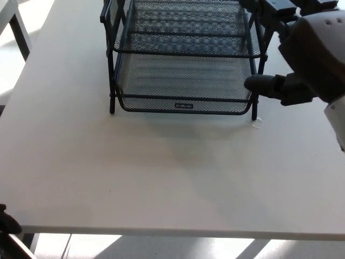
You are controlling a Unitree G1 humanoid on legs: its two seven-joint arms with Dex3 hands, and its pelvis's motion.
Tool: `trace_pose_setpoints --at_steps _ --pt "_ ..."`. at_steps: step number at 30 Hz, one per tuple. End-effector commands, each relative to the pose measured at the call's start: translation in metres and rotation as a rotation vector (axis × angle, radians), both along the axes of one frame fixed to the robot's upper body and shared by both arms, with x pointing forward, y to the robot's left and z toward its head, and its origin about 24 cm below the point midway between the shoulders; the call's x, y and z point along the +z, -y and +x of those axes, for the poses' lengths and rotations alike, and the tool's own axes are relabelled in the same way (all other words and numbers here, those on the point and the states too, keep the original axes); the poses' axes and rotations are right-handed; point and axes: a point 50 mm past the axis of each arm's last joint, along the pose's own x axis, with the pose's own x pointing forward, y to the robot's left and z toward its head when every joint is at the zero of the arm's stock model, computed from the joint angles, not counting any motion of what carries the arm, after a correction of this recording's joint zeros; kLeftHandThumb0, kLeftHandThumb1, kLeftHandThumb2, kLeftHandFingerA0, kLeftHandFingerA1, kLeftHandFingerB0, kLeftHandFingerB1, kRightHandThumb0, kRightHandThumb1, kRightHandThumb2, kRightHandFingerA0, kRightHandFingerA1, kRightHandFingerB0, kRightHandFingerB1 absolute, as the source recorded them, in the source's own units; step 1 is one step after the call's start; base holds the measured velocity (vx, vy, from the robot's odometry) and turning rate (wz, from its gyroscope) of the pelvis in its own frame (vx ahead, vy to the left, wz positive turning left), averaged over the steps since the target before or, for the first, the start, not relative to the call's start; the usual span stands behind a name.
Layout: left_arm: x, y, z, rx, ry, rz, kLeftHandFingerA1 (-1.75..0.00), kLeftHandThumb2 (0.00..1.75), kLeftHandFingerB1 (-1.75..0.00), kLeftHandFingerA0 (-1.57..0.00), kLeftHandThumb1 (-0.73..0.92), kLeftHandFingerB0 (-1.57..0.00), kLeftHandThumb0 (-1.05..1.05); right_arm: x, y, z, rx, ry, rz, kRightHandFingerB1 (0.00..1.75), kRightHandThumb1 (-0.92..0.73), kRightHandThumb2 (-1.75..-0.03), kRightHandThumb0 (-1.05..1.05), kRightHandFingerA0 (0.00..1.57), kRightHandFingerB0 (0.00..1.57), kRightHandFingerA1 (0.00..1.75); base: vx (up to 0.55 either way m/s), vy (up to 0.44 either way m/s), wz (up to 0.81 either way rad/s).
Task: The robot uses its right hand to grab the drawer kept on the middle of the desk and pull it out towards the robot
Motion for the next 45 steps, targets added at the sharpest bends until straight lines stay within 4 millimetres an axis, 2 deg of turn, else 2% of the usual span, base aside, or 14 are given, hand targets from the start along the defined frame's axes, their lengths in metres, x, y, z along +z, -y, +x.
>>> trace_pose_setpoints --at_steps 1,12,13,18,26,30,31,35,36,37,38,39,40,45 --pt "-0.001 0.000 0.000 -0.015 -0.006 0.005 -0.85 0.57 -0.55 -0.79 0.56 -0.80 -0.29 -0.010 -0.009 0.007 0.017 0.003 -0.043 0.34 -0.56 -0.58 -0.68 0.17 0.25 0.47 0.00 0.000 0.00" --pt "0.002 0.002 0.002 -0.032 0.005 0.008 -0.88 0.57 -0.59 -0.81 0.55 -0.83 -0.29 -0.037 -0.030 0.039 -0.003 0.055 -0.114 0.36 -0.52 -0.56 -0.67 0.17 0.17 0.50 0.00 0.000 0.00" --pt "0.001 0.003 0.002 -0.035 0.005 0.003 -0.89 0.57 -0.59 -0.82 0.54 -0.83 -0.28 -0.041 -0.032 0.042 -0.015 0.078 -0.125 0.45 -0.41 -0.79 -0.69 0.17 0.08 0.55 0.00 0.000 0.00" --pt "0.000 0.005 0.001 -0.037 0.006 -0.009 -0.93 0.57 -0.62 -0.83 0.54 -0.84 -0.30 -0.049 -0.038 0.055 -0.037 0.129 -0.158 0.45 -0.42 -0.80 -0.67 0.16 0.03 0.57 0.00 0.000 0.00" --pt "0.000 0.005 0.002 -0.039 -0.003 0.000 -0.89 0.56 -0.58 -0.84 0.54 -0.83 -0.29 -0.049 -0.043 0.074 -0.073 0.194 -0.163 0.50 -0.43 -0.81 -0.66 0.23 0.15 0.62 0.00 0.000 0.00" --pt "0.000 0.006 0.002 -0.049 -0.005 0.016 -0.86 0.56 -0.57 -0.81 0.55 -0.82 -0.28 -0.053 -0.039 0.083 -0.086 0.203 -0.184 0.51 -0.41 -0.81 -0.64 0.36 0.19 0.67 0.00 0.000 0.00" --pt "0.000 0.006 0.002 -0.053 -0.001 0.014 -0.86 0.56 -0.57 -0.81 0.54 -0.83 -0.27 -0.053 -0.038 0.084 -0.085 0.210 -0.184 0.46 -0.53 -0.56 -0.59 0.37 0.25 0.68 0.00 0.000 0.00" --pt "-0.001 0.005 0.000 -0.045 -0.015 0.011 -0.89 0.57 -0.58 -0.82 0.54 -0.83 -0.29 -0.055 -0.036 0.086 -0.082 0.224 -0.224 0.47 -0.57 -0.57 -0.59 0.42 0.21 0.70 0.00 0.000 0.00" --pt "0.000 0.005 0.000 -0.041 -0.020 0.010 -0.89 0.57 -0.57 -0.82 0.55 -0.82 -0.29 -0.053 -0.035 0.089 -0.081 0.227 -0.219 0.54 -0.45 -0.86 -0.61 0.48 0.21 0.74 0.00 0.000 0.00" --pt "-0.001 0.005 0.000 -0.041 -0.019 0.011 -0.88 0.56 -0.57 -0.82 0.55 -0.82 -0.29 -0.051 -0.035 0.090 -0.072 0.242 -0.216 0.54 -0.44 -0.84 -0.59 0.56 0.25 0.79 0.00 0.000 0.00" --pt "-0.001 0.005 0.000 -0.041 -0.019 0.013 -0.87 0.56 -0.57 -0.82 0.55 -0.82 -0.29 -0.049 -0.034 0.091 -0.066 0.243 -0.212 0.47 -0.58 -0.57 -0.56 0.60 0.32 0.82 0.00 0.000 0.00" --pt "-0.001 0.005 0.000 -0.045 -0.012 0.005 -0.88 0.56 -0.58 -0.82 0.53 -0.84 -0.27 -0.045 -0.035 0.092 -0.050 0.249 -0.194 0.48 -0.58 -0.58 -0.52 0.71 0.39 1.10 0.00 0.000 0.00" --pt "-0.001 0.005 0.001 -0.050 -0.008 0.002 -0.88 0.56 -0.59 -0.82 0.54 -0.84 -0.28 -0.042 -0.035 0.092 -0.043 0.257 -0.192 0.50 -0.58 -0.57 -0.52 0.76 0.40 1.20 0.00 0.000 0.00" --pt "0.001 0.006 0.002 -0.057 -0.001 0.007 -0.90 0.56 -0.60 -0.82 0.53 -0.83 -0.28 -0.042 -0.033 0.093 -0.021 0.338 -0.273 0.55 -0.62 -0.58 -0.40 0.97 0.57 1.40 0.00 0.000 0.00"
